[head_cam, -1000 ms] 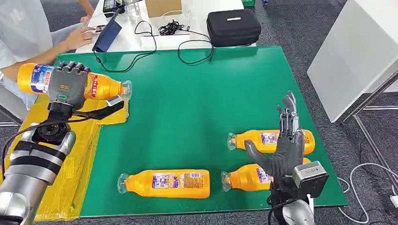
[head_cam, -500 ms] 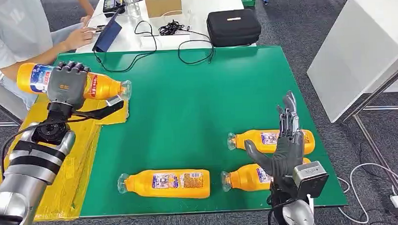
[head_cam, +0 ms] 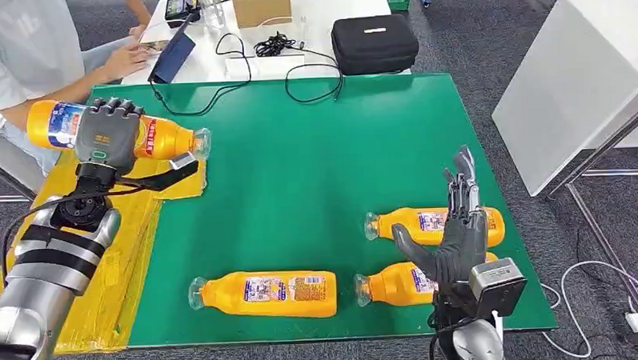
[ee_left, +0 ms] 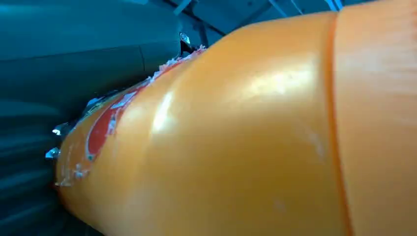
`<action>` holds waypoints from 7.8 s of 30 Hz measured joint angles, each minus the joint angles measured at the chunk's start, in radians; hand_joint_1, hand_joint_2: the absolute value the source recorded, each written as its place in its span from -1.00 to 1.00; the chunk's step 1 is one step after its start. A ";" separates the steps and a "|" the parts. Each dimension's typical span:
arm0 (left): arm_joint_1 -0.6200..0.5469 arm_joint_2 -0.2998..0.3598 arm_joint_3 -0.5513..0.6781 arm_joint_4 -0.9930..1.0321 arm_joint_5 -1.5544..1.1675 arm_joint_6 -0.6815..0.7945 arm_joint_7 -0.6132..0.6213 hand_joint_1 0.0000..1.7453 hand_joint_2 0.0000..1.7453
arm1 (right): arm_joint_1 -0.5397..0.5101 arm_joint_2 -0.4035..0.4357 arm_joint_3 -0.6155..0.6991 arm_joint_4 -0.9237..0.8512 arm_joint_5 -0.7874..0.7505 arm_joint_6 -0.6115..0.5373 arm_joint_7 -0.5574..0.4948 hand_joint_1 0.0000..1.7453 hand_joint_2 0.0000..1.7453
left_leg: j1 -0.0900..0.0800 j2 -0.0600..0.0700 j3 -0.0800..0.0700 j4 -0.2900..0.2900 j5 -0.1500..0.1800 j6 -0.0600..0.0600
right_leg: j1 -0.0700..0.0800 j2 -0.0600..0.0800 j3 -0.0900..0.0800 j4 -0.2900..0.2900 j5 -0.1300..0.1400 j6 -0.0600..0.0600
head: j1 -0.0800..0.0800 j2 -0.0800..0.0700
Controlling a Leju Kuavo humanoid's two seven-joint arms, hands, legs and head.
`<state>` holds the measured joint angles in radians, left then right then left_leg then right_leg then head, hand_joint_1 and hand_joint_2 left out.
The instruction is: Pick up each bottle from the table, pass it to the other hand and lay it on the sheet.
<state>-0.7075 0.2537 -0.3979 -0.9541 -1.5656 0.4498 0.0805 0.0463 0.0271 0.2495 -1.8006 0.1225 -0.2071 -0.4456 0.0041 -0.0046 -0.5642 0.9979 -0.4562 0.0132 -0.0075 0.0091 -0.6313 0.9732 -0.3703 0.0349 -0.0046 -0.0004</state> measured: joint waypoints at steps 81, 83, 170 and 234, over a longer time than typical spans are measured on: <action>-0.089 -0.153 0.211 0.589 0.185 -0.317 0.204 -1.00 1.00 | -0.080 0.046 0.051 0.160 0.089 0.032 0.120 -1.00 1.00 | 0.000 -0.004 -0.003 0.000 0.002 -0.001 | 0.000 -0.003 -0.001 0.000 0.000 0.000 | -0.005 0.000; -0.089 -0.154 0.219 0.589 0.187 -0.292 0.202 -1.00 1.00 | -0.083 0.046 0.051 0.163 0.090 0.037 0.122 -1.00 1.00 | 0.000 -0.004 -0.002 0.000 0.002 -0.001 | 0.000 -0.003 -0.001 0.000 0.000 0.000 | -0.005 0.000; 0.317 -0.234 0.095 -0.501 1.570 -0.458 -0.339 -1.00 1.00 | -0.493 0.066 0.781 0.799 0.555 0.201 0.381 -1.00 1.00 | 0.000 -0.003 -0.002 0.000 0.002 -0.001 | 0.000 -0.003 -0.001 0.000 0.000 0.000 | -0.005 0.000; 0.416 -0.253 0.130 -0.598 1.525 -0.457 -0.282 -1.00 1.00 | -0.433 0.087 0.502 1.014 0.933 0.013 0.558 1.00 1.00 | 0.000 0.005 0.012 -0.001 0.000 -0.003 | 0.001 0.005 0.008 -0.001 0.002 -0.004 | -0.005 0.000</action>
<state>-0.2913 0.0011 -0.2674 -1.5522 -0.0404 -0.0076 -0.2018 -0.3866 0.1141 0.7511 -0.7870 1.0559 -0.1946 0.1125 0.0045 0.0008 -0.5519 0.9974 -0.4559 0.0105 -0.0063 0.0138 -0.6228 0.9721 -0.3679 0.0309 -0.0092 -0.0004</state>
